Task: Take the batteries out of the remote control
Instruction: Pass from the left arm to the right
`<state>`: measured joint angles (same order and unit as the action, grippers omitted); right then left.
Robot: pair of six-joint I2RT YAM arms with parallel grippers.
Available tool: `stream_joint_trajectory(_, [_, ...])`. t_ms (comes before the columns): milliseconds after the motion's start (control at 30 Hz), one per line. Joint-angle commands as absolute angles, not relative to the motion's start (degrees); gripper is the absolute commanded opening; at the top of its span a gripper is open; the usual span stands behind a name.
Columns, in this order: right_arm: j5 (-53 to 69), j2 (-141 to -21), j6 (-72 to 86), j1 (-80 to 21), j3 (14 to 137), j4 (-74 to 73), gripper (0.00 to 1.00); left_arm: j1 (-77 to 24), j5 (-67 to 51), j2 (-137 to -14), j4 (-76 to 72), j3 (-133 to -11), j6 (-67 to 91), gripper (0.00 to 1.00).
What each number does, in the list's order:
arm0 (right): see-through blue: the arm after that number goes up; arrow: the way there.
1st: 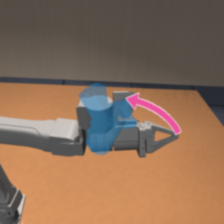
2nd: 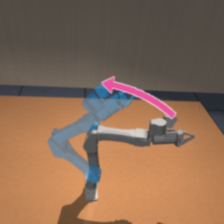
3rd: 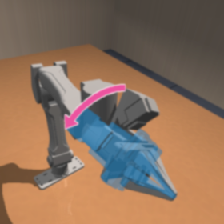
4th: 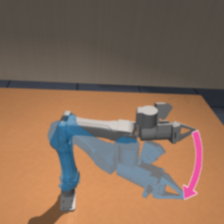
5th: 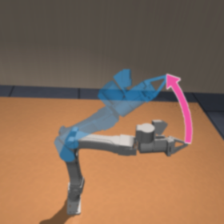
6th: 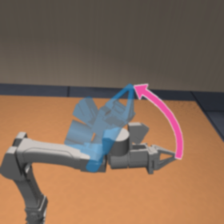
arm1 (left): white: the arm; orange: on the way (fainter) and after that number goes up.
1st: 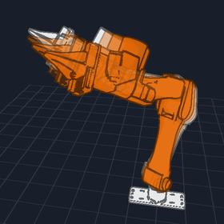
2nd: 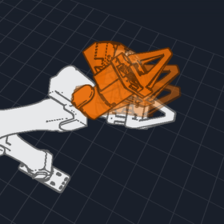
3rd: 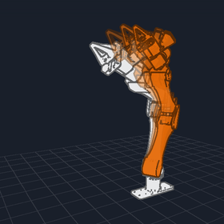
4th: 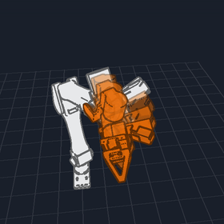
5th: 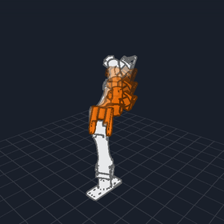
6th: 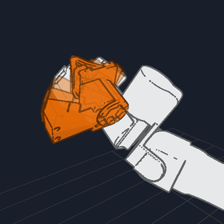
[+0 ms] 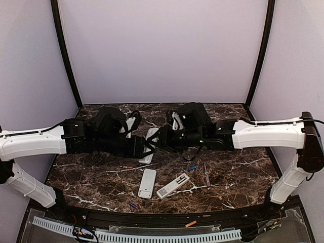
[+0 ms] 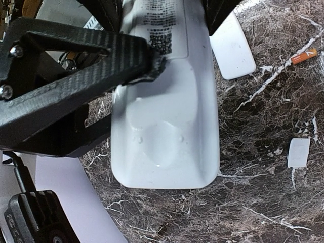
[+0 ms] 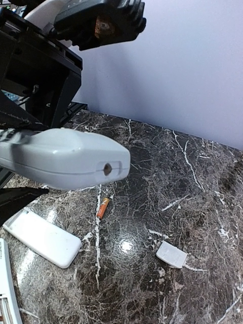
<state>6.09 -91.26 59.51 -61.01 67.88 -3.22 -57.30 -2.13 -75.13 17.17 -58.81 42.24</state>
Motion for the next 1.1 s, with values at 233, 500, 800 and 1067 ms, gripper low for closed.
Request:
stream_joint_trajectory(233, [6.0,-93.8,62.6,-61.4,69.7,-0.2,0.05,-57.7,-2.9,-74.8,15.9,-60.0,41.9,0.32])
stream_joint_trajectory(500, [2.5,-88.1,60.2,-60.1,65.5,-0.2,0.00,-57.5,-1.1,-69.8,21.7,-60.1,40.7,0.86])
stream_joint_trajectory(800, [14.0,-78.3,43.2,-55.2,61.6,-6.0,0.00,-52.3,-18.9,-66.8,28.8,-63.5,33.8,0.93])
stream_joint_trajectory(1067, [36.9,-74.1,36.3,-56.0,59.1,-12.3,0.00,-51.6,-33.5,-68.3,26.2,-66.4,27.0,0.92])
